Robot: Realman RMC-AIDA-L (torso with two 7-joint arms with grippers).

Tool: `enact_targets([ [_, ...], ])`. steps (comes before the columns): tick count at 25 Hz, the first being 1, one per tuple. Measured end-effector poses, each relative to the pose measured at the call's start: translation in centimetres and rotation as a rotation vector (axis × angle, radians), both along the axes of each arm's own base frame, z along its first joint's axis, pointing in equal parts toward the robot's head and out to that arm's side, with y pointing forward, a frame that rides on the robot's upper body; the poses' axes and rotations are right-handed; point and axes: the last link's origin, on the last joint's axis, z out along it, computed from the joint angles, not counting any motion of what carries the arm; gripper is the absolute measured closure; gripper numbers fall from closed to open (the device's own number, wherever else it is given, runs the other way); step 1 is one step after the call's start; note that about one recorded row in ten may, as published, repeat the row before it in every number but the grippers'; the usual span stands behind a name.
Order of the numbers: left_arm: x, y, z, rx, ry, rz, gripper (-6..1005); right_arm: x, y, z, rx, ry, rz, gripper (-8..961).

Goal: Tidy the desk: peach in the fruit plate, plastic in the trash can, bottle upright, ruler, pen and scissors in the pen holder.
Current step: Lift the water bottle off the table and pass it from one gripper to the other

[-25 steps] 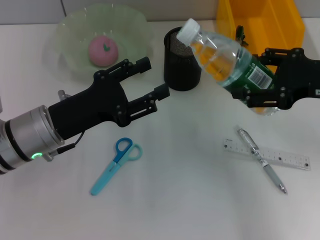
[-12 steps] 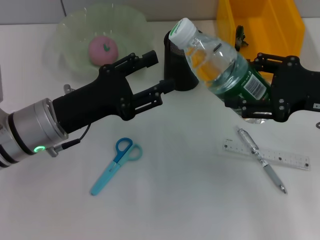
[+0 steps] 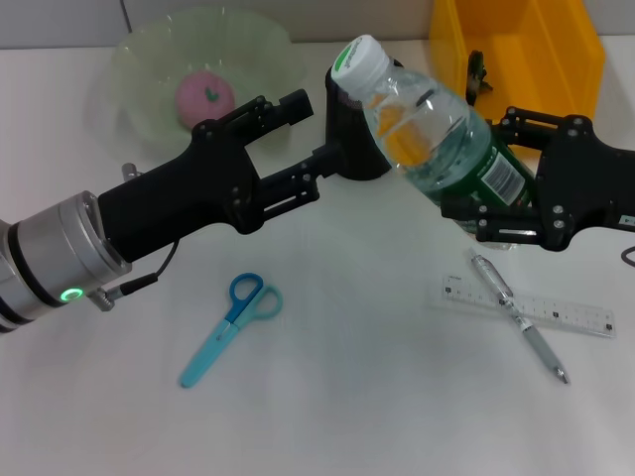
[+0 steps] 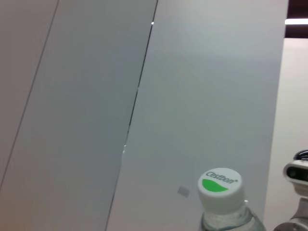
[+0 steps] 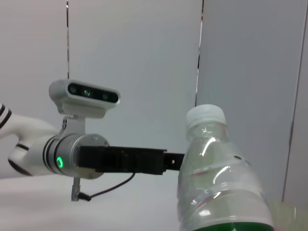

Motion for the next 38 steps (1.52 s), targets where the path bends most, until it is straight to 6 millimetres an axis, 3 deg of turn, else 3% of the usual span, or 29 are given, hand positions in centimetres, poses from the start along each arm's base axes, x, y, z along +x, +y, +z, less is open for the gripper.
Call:
enact_targets([
  [38, 0.3, -1.0, 0.4, -0.047, -0.053, -0.036, 264, -0.2, 0.2, -3.1, -0.082, 0.079, 0.077, 191],
])
